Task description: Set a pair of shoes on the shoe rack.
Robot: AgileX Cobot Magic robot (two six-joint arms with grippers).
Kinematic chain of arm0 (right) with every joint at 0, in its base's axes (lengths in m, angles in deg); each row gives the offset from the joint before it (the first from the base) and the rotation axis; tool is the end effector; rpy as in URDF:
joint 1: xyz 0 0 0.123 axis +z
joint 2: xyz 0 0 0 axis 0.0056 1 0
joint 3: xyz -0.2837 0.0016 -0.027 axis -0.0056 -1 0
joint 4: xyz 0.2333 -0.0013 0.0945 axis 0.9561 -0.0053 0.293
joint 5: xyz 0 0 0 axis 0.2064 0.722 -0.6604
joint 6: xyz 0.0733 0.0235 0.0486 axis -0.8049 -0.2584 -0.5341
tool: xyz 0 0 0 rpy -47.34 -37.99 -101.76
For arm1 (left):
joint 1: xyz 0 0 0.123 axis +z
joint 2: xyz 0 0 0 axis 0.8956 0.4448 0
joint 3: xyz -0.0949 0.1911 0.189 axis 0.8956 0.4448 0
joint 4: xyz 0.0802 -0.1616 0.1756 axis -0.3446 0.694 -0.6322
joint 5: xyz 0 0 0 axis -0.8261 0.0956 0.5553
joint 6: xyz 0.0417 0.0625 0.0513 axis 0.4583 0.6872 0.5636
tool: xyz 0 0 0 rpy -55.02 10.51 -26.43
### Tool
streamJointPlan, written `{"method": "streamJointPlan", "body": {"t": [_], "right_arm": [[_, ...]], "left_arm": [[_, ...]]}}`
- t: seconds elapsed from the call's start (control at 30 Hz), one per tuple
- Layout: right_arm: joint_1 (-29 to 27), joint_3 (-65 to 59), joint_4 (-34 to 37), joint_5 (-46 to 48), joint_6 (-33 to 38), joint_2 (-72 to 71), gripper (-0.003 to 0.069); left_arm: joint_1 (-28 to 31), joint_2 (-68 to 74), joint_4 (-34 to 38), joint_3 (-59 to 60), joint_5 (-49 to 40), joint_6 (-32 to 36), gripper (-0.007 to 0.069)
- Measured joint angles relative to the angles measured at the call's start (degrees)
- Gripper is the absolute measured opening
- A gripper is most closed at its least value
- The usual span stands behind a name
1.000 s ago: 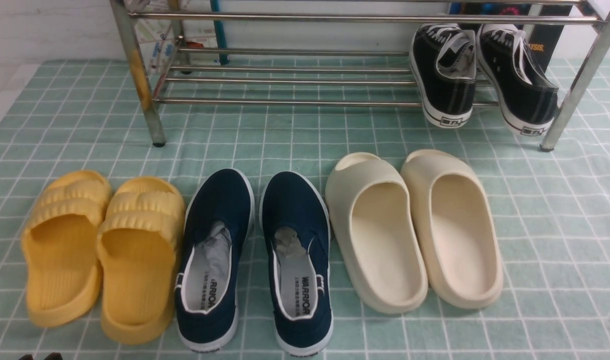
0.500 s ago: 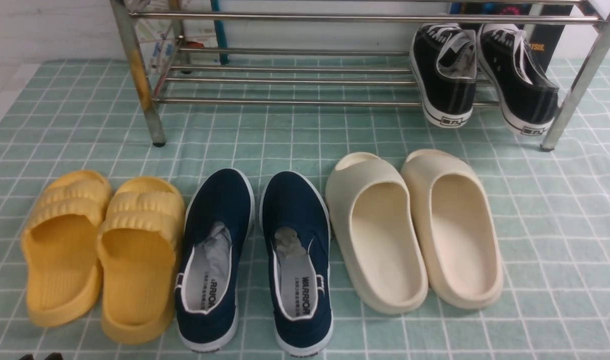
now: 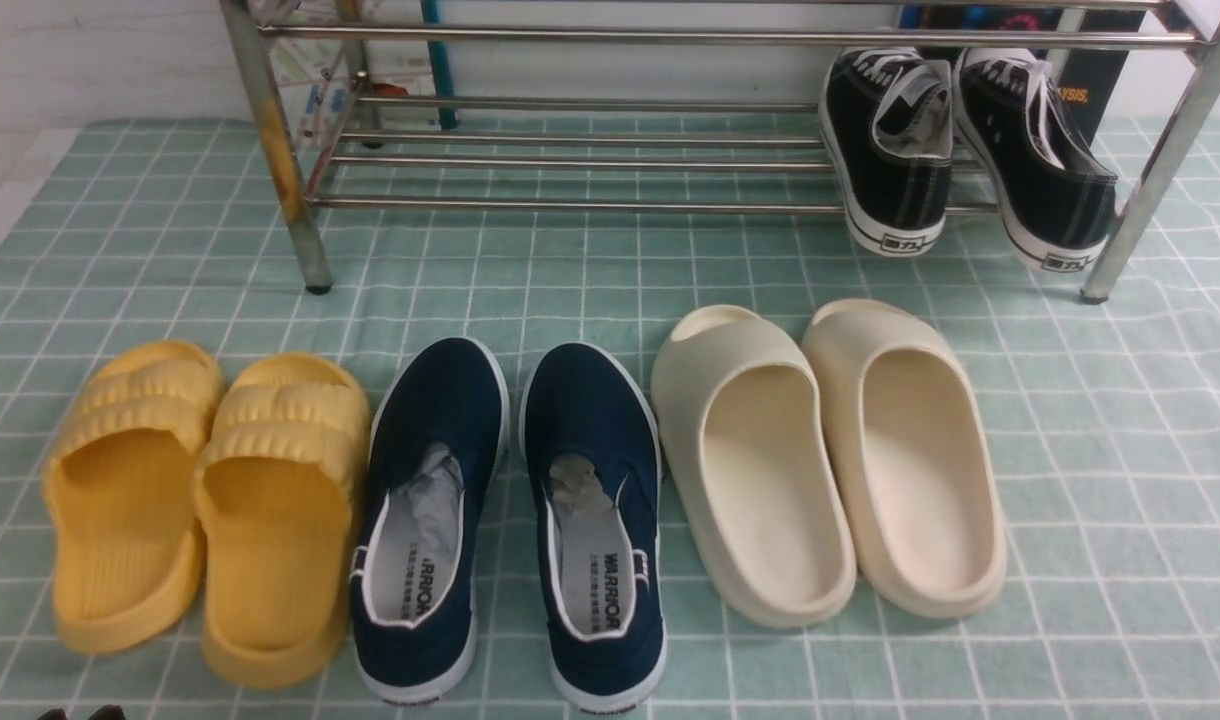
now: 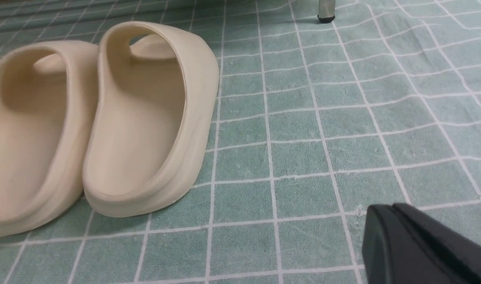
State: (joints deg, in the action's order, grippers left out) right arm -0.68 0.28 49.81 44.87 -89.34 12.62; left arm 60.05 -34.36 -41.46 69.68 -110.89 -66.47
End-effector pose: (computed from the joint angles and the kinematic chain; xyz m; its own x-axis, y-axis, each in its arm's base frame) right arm 0.0521 0.0028 0.1734 -0.3030 0.1727 -0.9372 0.0297 0.9847 0.1719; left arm 0.0516 -0.0059 0.1678 -0.3368 -0.1519 -0.9292 0.0320 0.9845 -0.1726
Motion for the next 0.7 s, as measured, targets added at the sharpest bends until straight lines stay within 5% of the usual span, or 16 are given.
{"method": "streamJointPlan", "body": {"t": [0.7], "right_arm": [[0.00,0.00,0.00,0.06,0.00,0.00,0.0025]], "left_arm": [[0.00,0.00,0.00,0.00,0.00,0.00,0.0238]]}}
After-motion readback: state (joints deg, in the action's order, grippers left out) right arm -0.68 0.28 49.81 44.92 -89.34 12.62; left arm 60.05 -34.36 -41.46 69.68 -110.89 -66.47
